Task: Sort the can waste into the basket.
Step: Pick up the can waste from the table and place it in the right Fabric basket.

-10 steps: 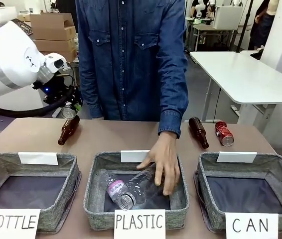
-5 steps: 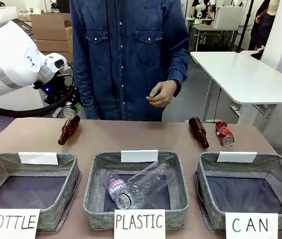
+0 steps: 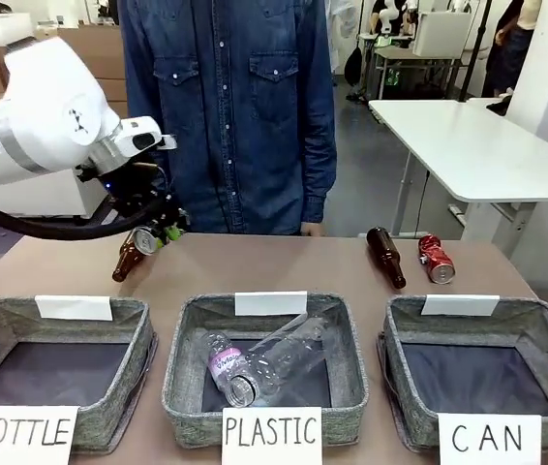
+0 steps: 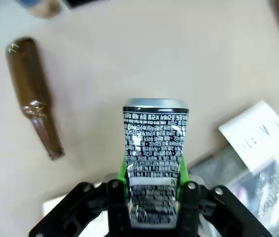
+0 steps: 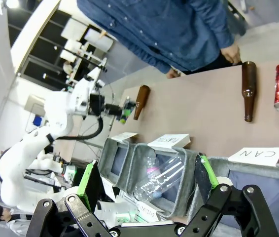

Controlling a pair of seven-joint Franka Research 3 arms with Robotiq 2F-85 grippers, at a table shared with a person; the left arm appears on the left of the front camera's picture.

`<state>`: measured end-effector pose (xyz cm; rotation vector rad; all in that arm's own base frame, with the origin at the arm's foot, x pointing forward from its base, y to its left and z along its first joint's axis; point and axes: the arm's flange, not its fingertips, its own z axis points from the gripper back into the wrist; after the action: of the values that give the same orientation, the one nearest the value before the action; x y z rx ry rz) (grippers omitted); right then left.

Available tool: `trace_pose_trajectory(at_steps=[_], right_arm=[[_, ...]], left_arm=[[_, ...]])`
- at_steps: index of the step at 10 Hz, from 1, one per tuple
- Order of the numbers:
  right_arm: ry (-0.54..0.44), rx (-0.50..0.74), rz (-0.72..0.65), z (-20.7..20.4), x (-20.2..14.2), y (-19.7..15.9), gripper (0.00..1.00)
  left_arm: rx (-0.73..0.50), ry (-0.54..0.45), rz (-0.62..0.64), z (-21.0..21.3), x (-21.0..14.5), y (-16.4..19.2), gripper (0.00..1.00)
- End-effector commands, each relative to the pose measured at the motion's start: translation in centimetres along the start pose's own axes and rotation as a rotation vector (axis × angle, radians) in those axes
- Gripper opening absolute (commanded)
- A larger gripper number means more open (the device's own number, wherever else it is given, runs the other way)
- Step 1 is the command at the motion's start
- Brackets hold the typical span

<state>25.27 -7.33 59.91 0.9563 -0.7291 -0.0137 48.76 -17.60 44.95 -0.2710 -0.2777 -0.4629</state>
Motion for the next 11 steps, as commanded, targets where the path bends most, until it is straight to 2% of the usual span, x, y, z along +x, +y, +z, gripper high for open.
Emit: trace_pose_trajectory(at_steps=[1, 3, 4, 5, 6, 7, 9, 10, 11], right_arm=[[-0.013, 0.028, 0.021, -0.1, 0.2, 0.0, 1.00], [-0.013, 0.028, 0.021, -0.1, 0.2, 0.0, 1.00], [-0.013, 0.028, 0.021, -0.1, 0.2, 0.0, 1.00], [-0.013, 0.028, 0.021, -0.1, 0.2, 0.0, 1.00], [-0.013, 0.028, 0.021, -0.1, 0.2, 0.0, 1.00], [-0.013, 0.028, 0.021, -0.1, 0.2, 0.0, 1.00], [-0.013, 0.028, 0.021, -0.1, 0.2, 0.0, 1.00], [-0.013, 0.028, 0.021, -0.1, 0.2, 0.0, 1.00], [-0.001, -0.002, 0.000, 0.1, 0.0, 0.0, 1.00]], left_arm=[[-0.096, -0.051, -0.430, 4.6, -9.2, -4.4, 0.39], [-0.004, -0.217, -0.605, 6.8, -16.7, -8.2, 0.39], [-0.017, -0.299, -0.659, 7.6, -18.9, -9.0, 0.39], [-0.056, -0.437, -0.635, 8.3, -19.6, -9.0, 0.39], [-0.084, -0.511, -0.470, 9.4, -18.4, -7.1, 0.39], [0.035, -0.282, -0.634, 10.9, -13.1, -11.1, 0.39], [0.035, -0.282, -0.634, 10.9, -13.1, -11.1, 0.39], [0.007, -0.370, -0.583, 12.3, -13.1, -10.5, 0.39], [-0.196, -0.433, -0.775, 11.1, -11.2, -13.8, 0.39]])
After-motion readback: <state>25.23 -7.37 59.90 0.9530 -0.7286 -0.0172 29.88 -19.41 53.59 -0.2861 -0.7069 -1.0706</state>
